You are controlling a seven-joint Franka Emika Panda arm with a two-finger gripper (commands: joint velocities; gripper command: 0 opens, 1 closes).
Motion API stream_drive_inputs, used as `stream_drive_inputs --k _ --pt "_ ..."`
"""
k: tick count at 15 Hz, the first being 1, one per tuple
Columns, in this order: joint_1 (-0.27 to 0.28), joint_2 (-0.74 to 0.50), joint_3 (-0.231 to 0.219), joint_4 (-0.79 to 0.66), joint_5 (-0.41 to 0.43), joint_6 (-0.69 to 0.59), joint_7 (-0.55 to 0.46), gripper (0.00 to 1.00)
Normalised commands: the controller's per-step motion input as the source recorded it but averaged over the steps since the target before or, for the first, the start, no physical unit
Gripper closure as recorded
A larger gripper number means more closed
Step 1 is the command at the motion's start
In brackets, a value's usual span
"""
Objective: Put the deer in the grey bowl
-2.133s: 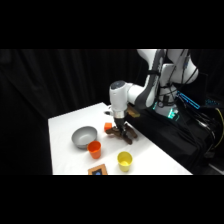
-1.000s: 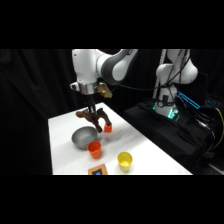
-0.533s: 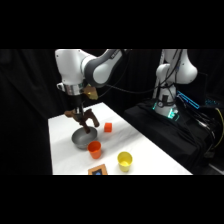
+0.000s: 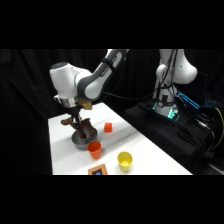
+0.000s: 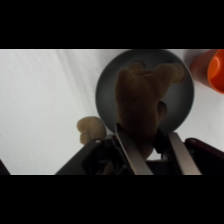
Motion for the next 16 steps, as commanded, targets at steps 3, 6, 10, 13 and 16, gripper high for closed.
stream_drive_inputs --k 3,6,10,13,16 --pt "0.004 0.06 -0.041 0.21 0.02 -0.07 -0.09 0.09" --pt "0.014 -0.08 -0.043 0.12 0.006 -0.12 -0.09 0.0" --pt "0.021 -0.28 -0.032 -0.03 -0.005 -0.19 -0.13 0.0" --pt "0.033 -0.39 -0.011 -0.13 -0.018 -0.26 -0.13 0.0" --pt "0.016 -0.37 0.033 -0.17 0.009 -0.25 -0.16 0.0"
